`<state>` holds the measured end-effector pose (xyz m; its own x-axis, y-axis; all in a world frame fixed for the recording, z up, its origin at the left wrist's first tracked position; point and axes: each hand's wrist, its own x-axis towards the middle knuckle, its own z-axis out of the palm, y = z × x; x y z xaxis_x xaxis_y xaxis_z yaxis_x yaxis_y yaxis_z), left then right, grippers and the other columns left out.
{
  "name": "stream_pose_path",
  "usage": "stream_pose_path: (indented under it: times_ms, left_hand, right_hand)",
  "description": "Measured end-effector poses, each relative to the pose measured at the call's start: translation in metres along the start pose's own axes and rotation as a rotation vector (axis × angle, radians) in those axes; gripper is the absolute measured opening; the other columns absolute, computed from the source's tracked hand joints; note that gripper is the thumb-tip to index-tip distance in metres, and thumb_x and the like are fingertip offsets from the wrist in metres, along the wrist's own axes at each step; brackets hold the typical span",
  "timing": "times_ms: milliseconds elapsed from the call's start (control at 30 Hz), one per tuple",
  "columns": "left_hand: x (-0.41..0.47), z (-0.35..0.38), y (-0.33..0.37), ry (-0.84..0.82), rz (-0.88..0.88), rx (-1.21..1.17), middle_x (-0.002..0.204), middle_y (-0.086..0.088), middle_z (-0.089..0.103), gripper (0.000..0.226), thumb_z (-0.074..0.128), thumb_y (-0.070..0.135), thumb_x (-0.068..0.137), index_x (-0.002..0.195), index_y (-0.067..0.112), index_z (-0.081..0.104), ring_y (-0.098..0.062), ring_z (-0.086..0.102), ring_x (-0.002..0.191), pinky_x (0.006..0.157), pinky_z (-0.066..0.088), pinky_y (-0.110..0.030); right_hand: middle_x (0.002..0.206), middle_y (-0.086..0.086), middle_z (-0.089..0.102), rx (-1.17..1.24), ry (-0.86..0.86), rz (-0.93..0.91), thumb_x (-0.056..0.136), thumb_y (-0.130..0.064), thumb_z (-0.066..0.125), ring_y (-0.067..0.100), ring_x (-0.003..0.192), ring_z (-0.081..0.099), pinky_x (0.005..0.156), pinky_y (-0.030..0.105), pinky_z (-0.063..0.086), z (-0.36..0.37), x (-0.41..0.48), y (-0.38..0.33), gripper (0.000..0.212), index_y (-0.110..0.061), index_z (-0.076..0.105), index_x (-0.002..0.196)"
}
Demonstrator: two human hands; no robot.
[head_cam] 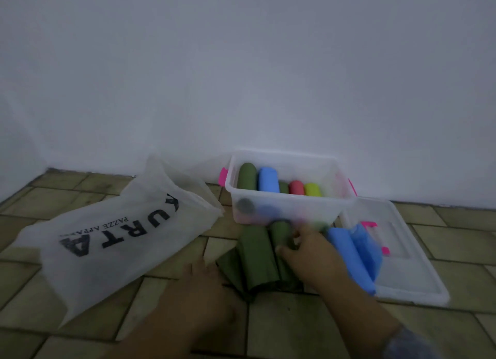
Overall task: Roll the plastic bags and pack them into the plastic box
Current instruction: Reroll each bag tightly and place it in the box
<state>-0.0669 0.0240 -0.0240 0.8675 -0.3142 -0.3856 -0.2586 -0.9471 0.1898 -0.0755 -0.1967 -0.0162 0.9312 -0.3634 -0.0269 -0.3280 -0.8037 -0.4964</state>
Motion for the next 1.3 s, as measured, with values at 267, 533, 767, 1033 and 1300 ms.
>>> stream_pose_path:
  times_ms: [267,533,767,1033,1300]
  left_hand:
    - [-0.015,0.014,0.006,-0.136,-0.030,0.132,0.157,-0.017,-0.012,0.112,0.062,0.059,0.076,0.150,0.005,-0.004,-0.037,0.000,0.144,0.114,0.022,-0.047]
    - [-0.017,0.019,-0.001,-0.033,-0.007,0.102,0.159,-0.015,-0.005,0.108,0.060,0.062,0.074,0.150,0.008,0.005,-0.034,0.011,0.143,0.112,0.027,-0.046]
    - [-0.041,-0.001,0.003,0.093,0.093,-0.177,0.135,-0.010,0.046,0.062,0.062,0.041,0.082,0.133,0.011,0.043,-0.023,0.047,0.118,0.092,0.044,-0.033]
    - [-0.081,0.022,0.057,-0.581,-0.126,-1.452,0.114,-0.013,0.066,0.039,0.057,0.044,0.090,0.114,0.014,0.056,-0.029,0.065,0.100,0.080,0.053,-0.040]
    - [-0.054,0.017,0.048,0.141,0.001,-1.170,0.104,0.006,0.061,0.022,0.065,0.020,0.085,0.104,0.029,0.057,-0.010,0.058,0.090,0.071,0.046,-0.027]
  right_hand:
    - [0.112,0.005,0.061,-0.149,-0.248,0.198,0.073,-0.035,0.064,0.024,0.100,0.059,0.088,0.039,0.051,-0.025,-0.021,-0.003,0.054,-0.018,0.045,0.121]
    - [0.103,-0.005,0.058,-0.305,-0.274,-0.014,0.072,-0.052,0.061,0.010,0.085,0.053,0.074,0.028,0.047,-0.023,-0.115,0.005,0.043,-0.032,0.043,0.106]
    - [0.105,-0.005,0.056,-0.281,-0.294,-0.065,0.070,-0.049,0.067,0.012,0.090,0.055,0.080,0.031,0.051,-0.005,-0.145,0.005,0.044,-0.031,0.050,0.107]
    - [0.095,-0.008,0.058,-0.259,-0.012,-0.173,0.065,-0.052,0.062,0.010,0.080,0.055,0.073,0.030,0.050,-0.013,-0.140,0.009,0.040,-0.032,0.051,0.097]
    - [0.107,-0.008,0.053,-0.318,-0.215,-0.262,0.074,-0.048,0.064,0.012,0.095,0.047,0.087,0.032,0.042,0.000,-0.160,0.014,0.041,-0.038,0.051,0.112]
